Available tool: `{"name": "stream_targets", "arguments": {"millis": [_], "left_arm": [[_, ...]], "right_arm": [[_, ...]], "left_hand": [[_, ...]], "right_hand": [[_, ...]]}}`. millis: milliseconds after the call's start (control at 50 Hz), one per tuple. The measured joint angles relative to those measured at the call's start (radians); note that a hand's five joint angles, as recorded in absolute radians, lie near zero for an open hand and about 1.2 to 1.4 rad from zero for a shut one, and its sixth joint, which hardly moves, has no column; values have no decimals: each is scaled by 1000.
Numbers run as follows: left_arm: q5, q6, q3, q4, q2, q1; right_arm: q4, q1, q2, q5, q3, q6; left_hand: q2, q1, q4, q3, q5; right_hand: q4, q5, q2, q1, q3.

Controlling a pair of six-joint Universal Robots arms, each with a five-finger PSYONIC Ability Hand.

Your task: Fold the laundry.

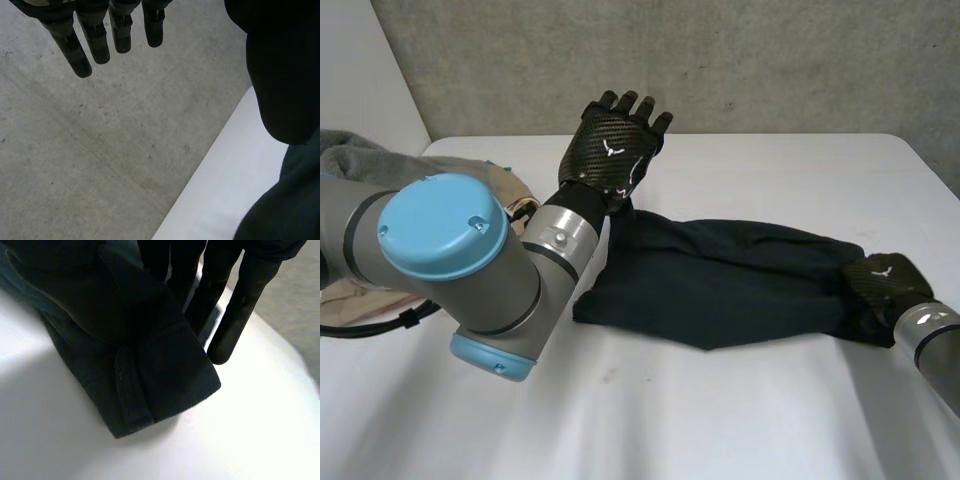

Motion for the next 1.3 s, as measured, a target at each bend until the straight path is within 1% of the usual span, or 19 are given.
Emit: {"name": "stream_targets", "arguments": {"millis": [100,240,340,380,460,500,540,560,580,600,680,720,740,820,900,940,1020,1140,1300], "left_arm": [[1,-14,-30,-6,48,1],[2,-18,-84,-7,110,10],[0,-18,-107,-7,134,17],[-1,-18,-114,-7,141,20],[-2,-24,-123,-6,153,27],[-2,-31,-127,-6,158,32],[-3,-44,-129,-5,164,37],[-3,-48,-130,-5,166,39],[-3,-59,-130,-5,169,43],[-3,-65,-130,-5,171,45],[-2,-99,-122,-1,177,55],[-2,-120,-110,1,178,59],[-2,-120,-110,1,178,59],[0,-180,-56,-8,172,54],[2,-237,-7,-37,153,37],[3,-278,29,-77,126,21],[1,-351,114,-214,44,-18],[-31,-420,214,-434,-68,-60],[-140,-462,242,-544,-160,-79]], "right_arm": [[1,-22,-99,79,15,-73],[-4,-30,-179,95,4,-308],[-83,183,-148,1,-47,-433],[-136,316,-111,-71,-65,-454],[-206,487,-23,-187,-82,-465],[-224,544,24,-231,-88,-469],[-231,586,68,-259,-96,-477],[-230,592,75,-261,-98,-479],[-226,600,84,-259,-103,-479],[-223,602,85,-254,-107,-477],[-203,581,12,-187,-117,-386],[-192,553,-67,-143,-117,-257],[-192,553,-67,-143,-117,-257],[-136,458,-229,-82,-125,163],[-72,393,-275,-73,-140,342],[22,317,-288,-73,-169,452],[164,252,-214,-79,-249,472],[321,236,-59,-84,-394,412],[499,262,168,-133,-609,351]], "left_hand": [[0,0,0,0,0],[0,0,0,0,0],[0,0,0,0,0],[0,0,0,0,0],[0,0,0,0,0],[0,0,0,0,0],[0,0,0,0,0],[0,0,0,0,0],[0,0,0,0,0],[0,0,0,0,0],[0,0,0,0,0],[0,0,0,0,0],[0,0,0,0,0],[0,0,0,0,0],[0,0,0,0,0],[0,0,0,0,0],[0,0,0,0,0],[0,0,0,0,0],[0,1,0,0,0]], "right_hand": [[4,9,0,33,0],[4,9,0,56,0],[7,19,5,56,12],[7,24,5,56,12],[-3,26,1,56,4],[-250,-218,-245,-178,-241],[-617,-584,-629,-576,-610],[-695,-643,-710,-632,-689],[-883,-828,-885,-781,-873],[-931,-885,-932,-814,-921],[-984,-924,-961,-823,-970],[-984,-926,-961,-823,-970],[-984,-926,-961,-823,-970],[-984,-926,-961,-823,-970],[-984,-926,-961,-823,-970],[-984,-926,-961,-823,-970],[-984,-926,-961,-823,-970],[-984,-926,-961,-823,-970],[-984,-926,-961,-823,-970]]}}
